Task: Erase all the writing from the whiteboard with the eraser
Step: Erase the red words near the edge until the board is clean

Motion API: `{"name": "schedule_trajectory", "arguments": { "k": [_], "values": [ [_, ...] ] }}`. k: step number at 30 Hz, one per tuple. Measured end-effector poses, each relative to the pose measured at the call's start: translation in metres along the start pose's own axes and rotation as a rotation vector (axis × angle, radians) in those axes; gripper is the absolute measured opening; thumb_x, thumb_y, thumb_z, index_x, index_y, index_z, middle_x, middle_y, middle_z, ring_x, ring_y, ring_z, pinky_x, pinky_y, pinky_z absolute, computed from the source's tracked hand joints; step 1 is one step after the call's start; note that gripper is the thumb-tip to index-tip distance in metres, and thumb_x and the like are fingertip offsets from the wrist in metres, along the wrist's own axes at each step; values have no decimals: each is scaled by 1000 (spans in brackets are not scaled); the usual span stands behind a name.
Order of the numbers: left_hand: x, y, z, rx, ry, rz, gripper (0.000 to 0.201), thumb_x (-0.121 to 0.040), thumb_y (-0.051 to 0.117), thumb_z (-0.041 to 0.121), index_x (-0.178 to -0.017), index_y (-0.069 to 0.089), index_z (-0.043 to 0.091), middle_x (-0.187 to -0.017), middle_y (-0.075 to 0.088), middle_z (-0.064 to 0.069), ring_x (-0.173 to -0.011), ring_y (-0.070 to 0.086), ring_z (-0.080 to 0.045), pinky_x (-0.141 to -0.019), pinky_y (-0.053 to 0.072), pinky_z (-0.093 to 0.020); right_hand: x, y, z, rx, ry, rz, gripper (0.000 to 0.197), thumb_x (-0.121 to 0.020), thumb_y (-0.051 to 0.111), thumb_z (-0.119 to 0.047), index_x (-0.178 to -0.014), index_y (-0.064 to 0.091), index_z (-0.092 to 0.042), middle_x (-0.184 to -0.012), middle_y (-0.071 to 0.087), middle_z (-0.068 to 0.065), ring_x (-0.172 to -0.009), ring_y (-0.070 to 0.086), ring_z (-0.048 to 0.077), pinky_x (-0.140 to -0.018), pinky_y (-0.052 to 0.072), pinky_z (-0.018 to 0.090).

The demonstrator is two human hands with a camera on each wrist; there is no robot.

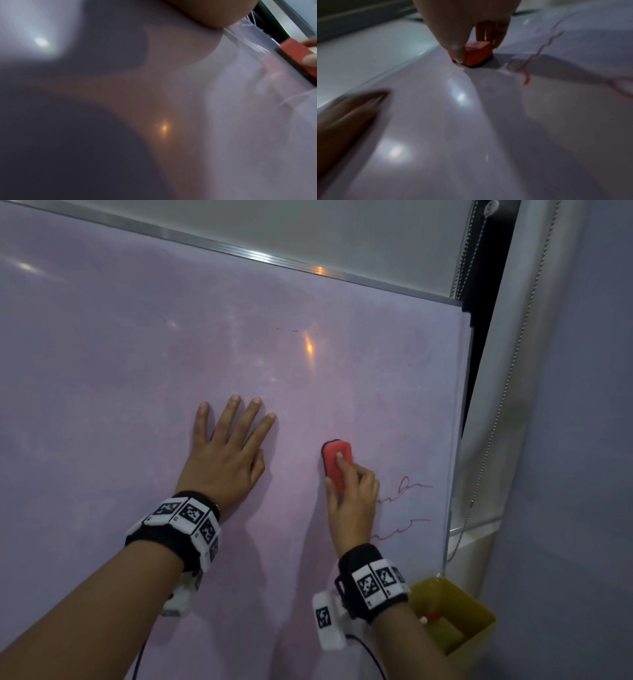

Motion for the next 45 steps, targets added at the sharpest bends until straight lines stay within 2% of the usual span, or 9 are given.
{"name": "schedule_trajectory", "arguments": {
  "k": [3,8,13,15,20,25,34,41,45],
  "values": [
    [0,0,0,-6,2,-12,53,-90,34,28,-140,41,12,-148,31,-12,-136,24,-35,-114,-8,-51,-4,-8,19,49,-21,-11,39,-88,47,-37,-125,51,-25,-105,54,17,-95,48,29,-80,45,36],
    [-1,-1,1,-10,14,-16,52,-90,35,28,-139,41,12,-147,31,-12,-135,25,-35,-114,-8,-51,-17,-13,47,8,445,131,43,-90,58,-16,-132,50,-16,-117,49,24,-112,42,39,-96,37,45],
    [0,-1,1,-1,0,-35,53,-91,33,29,-140,41,12,-148,33,-12,-136,24,-34,-115,-10,-50,57,6,-3,137,-166,-152,49,-84,61,-16,-128,44,-27,-106,57,15,-90,54,30,-75,49,36],
    [0,-1,1,5,-13,-43,53,-91,31,30,-141,39,12,-149,29,-11,-137,24,-34,-116,-11,-49,64,-5,24,171,-194,-163,40,-85,54,-22,-125,48,-26,-106,59,14,-92,52,25,-76,51,35],
    [0,0,0,-7,-11,-40,53,-91,31,29,-140,38,13,-148,28,-10,-136,25,-34,-116,-10,-49,-3,-51,155,95,525,62,37,-89,58,-7,-125,50,-9,-120,53,22,-111,49,36,-95,40,44],
    [-1,0,1,-5,-21,-75,54,-91,30,31,-142,35,13,-149,27,-10,-137,22,-34,-116,-14,-48,-35,-63,194,77,822,175,36,-92,50,-8,-128,47,-15,-127,55,18,-112,53,37,-94,41,43],
    [-1,-4,2,2,-34,-86,55,-89,31,30,-141,39,12,-148,30,-12,-136,21,-35,-114,-16,-45,74,-6,41,62,-12,-57,33,-86,46,-29,-119,50,-26,-110,58,11,-100,45,18,-84,43,27],
    [-1,-1,2,-21,-12,-59,53,-90,34,28,-140,39,12,-147,33,-14,-136,23,-36,-114,-13,-48,-18,-59,165,52,655,142,33,-91,52,-5,-123,52,-11,-125,55,17,-113,53,35,-95,41,39],
    [-1,-1,2,-13,-13,-77,54,-91,32,29,-141,37,11,-147,33,-16,-136,21,-36,-113,-16,-47,1,-40,128,91,645,150,35,-92,51,-8,-127,51,-12,-127,53,16,-116,51,33,-95,41,40]
  ]
}}
Point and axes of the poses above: each hand's wrist, its own x-axis away from the middle knuckle, its own y-axis out of the palm, z = x × y, the point moved 4 cm from there along -x, towards the middle knuckle
